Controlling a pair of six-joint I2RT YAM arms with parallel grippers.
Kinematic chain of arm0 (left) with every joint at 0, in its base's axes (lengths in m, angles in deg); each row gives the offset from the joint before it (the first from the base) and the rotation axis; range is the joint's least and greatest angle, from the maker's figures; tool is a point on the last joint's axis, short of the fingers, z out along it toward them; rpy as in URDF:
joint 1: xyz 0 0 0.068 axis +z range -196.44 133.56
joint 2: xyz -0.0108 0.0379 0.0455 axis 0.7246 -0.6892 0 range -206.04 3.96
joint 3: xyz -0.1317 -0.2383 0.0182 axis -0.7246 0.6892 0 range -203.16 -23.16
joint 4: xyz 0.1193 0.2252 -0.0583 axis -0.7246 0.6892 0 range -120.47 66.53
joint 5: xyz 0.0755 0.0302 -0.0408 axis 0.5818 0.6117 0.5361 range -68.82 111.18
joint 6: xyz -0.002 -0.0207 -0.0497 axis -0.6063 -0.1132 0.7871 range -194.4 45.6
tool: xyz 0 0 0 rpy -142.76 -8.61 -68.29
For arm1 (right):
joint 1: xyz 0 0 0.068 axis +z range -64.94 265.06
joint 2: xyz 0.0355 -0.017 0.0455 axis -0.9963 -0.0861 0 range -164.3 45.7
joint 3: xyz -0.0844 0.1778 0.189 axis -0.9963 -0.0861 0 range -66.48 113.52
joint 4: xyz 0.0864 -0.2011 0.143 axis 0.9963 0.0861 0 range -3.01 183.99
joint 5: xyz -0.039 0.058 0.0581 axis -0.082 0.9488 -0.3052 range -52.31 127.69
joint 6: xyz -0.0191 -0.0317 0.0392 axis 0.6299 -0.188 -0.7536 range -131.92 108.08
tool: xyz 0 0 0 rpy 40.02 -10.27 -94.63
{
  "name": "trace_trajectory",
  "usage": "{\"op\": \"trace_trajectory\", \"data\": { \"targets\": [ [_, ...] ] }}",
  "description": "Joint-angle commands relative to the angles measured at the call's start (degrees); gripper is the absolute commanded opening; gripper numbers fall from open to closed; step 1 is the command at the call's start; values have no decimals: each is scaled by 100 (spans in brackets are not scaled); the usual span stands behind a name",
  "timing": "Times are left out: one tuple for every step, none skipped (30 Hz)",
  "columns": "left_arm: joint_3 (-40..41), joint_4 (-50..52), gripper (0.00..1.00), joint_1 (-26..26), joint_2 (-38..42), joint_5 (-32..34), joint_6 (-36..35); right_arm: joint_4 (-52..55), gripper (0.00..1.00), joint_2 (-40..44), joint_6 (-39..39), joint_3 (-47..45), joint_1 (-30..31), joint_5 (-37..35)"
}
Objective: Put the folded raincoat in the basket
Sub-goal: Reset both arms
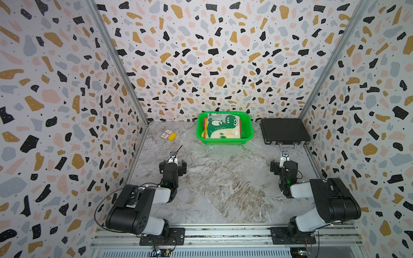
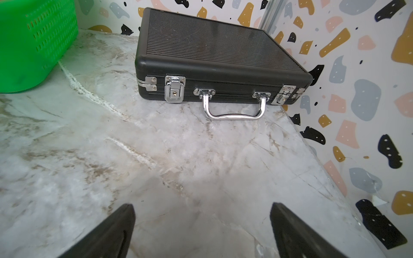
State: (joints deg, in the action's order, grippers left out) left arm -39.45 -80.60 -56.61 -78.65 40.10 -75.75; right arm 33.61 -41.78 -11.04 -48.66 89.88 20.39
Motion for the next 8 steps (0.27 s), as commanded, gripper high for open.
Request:
{"op": "trace_trajectory", "data": {
  "targets": [
    [-76,-85,100,33,71,-19,-61,-5,100,55,-51,129,-7,11],
    [-84,-89,100,33,68,-27,-60,-5,100,55,-46,127,-2,10],
    [-91,-79,100,33,55,-36,-60,-5,100,56,-50,125,-6,16],
    [-101,-60,100,37,53,-45,-59,-5,100,56,-49,125,-3,12],
    [-110,-51,100,42,44,-59,-50,0,100,55,-47,123,-4,8],
    [-141,-12,100,63,47,-90,-34,1,100,56,-47,125,-7,12],
    [-137,11,100,99,52,-132,-16,-5,100,56,-45,125,-7,14],
    [-133,12,100,103,68,-134,-15,-5,100,56,-52,125,-7,9]
  ]
}}
